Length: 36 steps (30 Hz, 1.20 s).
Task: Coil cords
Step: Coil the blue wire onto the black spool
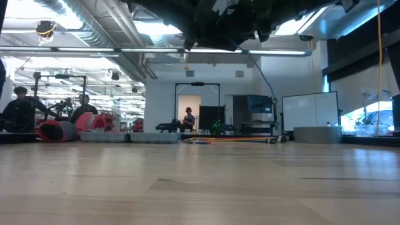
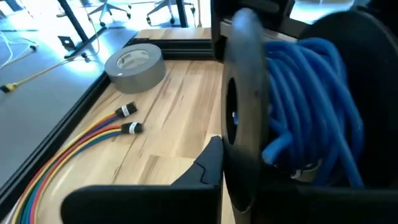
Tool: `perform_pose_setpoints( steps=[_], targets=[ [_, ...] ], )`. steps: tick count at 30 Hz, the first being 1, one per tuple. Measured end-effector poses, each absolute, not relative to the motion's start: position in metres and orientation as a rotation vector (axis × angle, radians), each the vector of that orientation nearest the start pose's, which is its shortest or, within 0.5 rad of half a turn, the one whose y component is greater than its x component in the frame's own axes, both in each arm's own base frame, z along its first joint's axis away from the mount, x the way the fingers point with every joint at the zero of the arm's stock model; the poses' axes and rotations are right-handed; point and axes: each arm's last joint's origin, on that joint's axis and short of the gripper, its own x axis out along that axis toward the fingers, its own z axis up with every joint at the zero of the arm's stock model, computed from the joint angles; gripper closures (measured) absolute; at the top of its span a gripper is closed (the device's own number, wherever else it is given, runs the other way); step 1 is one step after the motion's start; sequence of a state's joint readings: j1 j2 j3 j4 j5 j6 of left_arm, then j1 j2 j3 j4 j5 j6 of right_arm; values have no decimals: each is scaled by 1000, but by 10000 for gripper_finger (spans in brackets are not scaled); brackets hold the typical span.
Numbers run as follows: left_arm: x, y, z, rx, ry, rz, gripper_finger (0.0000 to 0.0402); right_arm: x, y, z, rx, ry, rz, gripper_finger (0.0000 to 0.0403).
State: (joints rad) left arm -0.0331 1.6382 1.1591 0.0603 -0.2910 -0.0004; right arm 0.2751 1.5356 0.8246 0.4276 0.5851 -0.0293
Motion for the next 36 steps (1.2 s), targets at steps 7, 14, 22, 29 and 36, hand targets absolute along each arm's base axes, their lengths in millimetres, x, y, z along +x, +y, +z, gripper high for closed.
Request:
perform_pose_setpoints(
  steps=[7,14,22,29,36],
  targets=[
    [371,-9,269,81,396,239,402,311,70,213,-141,404,-306,394],
    [370,-12,267,106,423,230,402,308,69,206,-60,467,-313,381],
    [370,-10,270,102,410,227,402,307,68,205,-40,463,-354,318],
    [369,-11,269,126,428,220,402,294,66,220,-102,534,-269,243],
    [368,-11,268,128,441,220,402,256,64,242,-45,674,-219,222]
  ],
)
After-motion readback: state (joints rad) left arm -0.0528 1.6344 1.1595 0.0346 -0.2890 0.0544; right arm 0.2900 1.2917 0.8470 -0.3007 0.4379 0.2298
